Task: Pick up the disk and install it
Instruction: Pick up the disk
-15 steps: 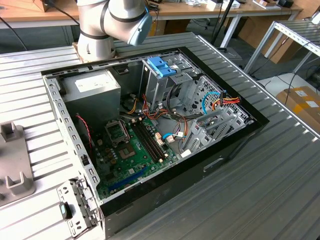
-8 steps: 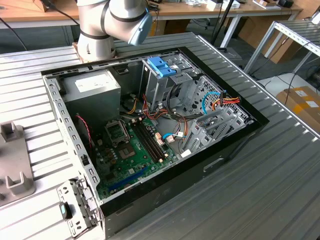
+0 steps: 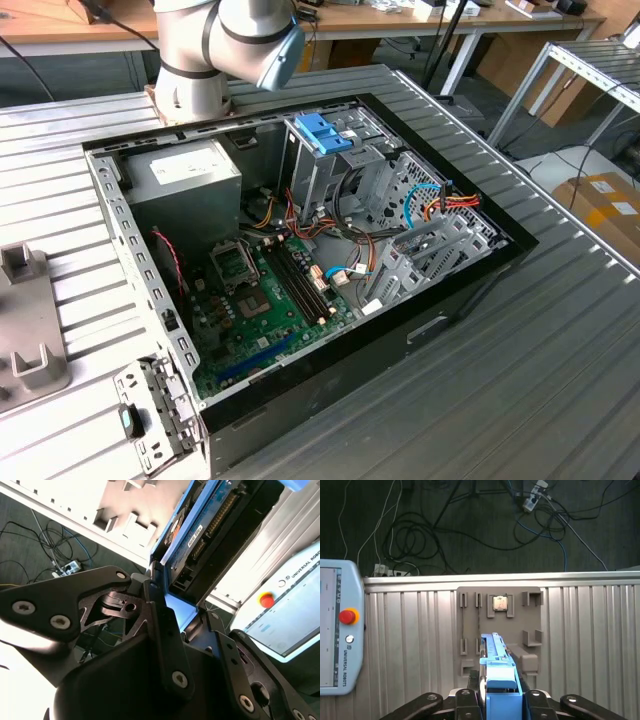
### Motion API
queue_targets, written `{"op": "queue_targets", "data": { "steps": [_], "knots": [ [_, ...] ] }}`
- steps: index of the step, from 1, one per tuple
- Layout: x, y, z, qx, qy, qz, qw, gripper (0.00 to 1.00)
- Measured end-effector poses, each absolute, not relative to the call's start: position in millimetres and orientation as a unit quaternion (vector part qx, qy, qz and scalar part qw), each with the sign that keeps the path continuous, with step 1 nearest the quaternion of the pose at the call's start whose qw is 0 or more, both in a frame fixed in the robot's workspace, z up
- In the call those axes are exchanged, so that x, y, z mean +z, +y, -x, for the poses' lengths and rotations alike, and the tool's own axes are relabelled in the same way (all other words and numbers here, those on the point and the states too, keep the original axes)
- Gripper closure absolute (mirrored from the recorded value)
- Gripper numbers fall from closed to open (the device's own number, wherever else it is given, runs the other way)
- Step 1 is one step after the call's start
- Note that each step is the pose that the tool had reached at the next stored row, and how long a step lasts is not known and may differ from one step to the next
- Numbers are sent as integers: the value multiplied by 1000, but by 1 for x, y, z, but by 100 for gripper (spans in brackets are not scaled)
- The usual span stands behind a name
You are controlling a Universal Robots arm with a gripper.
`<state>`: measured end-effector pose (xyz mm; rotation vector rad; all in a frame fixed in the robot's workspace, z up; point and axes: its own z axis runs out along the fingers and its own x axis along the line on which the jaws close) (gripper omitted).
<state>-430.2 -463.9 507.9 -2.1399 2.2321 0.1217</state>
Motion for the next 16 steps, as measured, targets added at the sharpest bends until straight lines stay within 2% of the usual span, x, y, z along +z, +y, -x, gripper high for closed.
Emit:
{"op": "queue_targets", "data": {
  "steps": [16],
  "knots": [
    [489,-477,416,39,721,691,23,63]
  ]
}}
